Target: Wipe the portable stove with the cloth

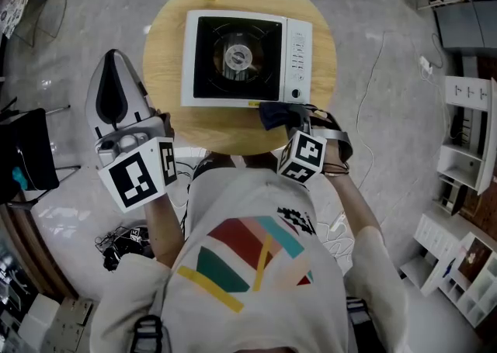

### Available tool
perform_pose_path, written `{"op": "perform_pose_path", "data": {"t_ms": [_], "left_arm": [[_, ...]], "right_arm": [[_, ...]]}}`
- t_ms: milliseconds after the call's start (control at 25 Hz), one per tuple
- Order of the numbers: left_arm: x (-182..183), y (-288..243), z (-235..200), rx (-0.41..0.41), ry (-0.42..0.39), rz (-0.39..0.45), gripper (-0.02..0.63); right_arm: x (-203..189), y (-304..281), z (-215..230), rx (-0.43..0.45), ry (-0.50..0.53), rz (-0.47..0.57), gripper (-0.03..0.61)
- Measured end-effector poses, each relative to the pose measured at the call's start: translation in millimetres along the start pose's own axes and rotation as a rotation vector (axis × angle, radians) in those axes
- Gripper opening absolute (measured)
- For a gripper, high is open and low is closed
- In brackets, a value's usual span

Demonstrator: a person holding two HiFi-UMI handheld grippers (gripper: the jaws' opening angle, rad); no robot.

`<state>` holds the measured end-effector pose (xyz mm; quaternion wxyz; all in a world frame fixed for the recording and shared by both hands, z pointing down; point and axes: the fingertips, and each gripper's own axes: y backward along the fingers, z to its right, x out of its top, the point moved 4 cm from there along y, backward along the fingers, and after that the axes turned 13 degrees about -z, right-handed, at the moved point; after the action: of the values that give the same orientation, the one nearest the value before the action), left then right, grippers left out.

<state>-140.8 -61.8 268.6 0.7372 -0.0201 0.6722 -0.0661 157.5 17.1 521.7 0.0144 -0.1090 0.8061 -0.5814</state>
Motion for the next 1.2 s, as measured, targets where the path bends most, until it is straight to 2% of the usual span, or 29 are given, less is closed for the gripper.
{"op": "perform_pose_path", "data": {"t_ms": [160,240,320,400,640,760,840,920,1040,1200], "left_arm": [[-1.0,-1.6,-1.3,0.008,-0.002,0.001,0.005],[2.1,-1.4,-2.6,0.014,-0.007,0.007,0.005],[6.4,-2.9,-6.4,0.026,-0.005,0.02,0.006],[9.8,-3.6,-10.4,0.038,-0.001,0.035,0.005],[5.7,0.1,-13.7,0.08,-0.043,0.034,0.005],[-1.1,0.0,-18.9,0.108,-0.027,0.011,0.005],[-0.9,1.3,-22.7,0.123,-0.016,0.016,0.006],[-5.1,3.6,-29.3,0.136,-0.014,0.007,0.005],[-24.2,6.8,-47.3,0.187,0.005,-0.079,0.005],[-35.5,8.1,-68.4,0.262,0.047,-0.105,0.005]], "right_arm": [[2.4,3.9,2.2,0.026,0.005,0.009,0.032],[7.7,19.5,13.5,0.058,-0.026,0.05,0.032],[20.1,39.9,40.0,0.064,-0.062,0.113,0.032],[38.9,56.3,73.4,0.05,-0.056,0.167,0.032],[116.4,77.2,174.7,0.154,0.079,0.236,0.032],[159.7,67.9,220.6,0.171,0.144,0.217,0.032],[183.9,55.1,233.6,0.234,0.189,0.178,0.032],[205.4,41.8,238.0,0.285,0.257,0.123,0.032],[236.1,18.6,238.1,0.334,0.36,0.035,0.032],[269.9,-14.4,237.1,0.358,0.41,-0.031,0.032]]}}
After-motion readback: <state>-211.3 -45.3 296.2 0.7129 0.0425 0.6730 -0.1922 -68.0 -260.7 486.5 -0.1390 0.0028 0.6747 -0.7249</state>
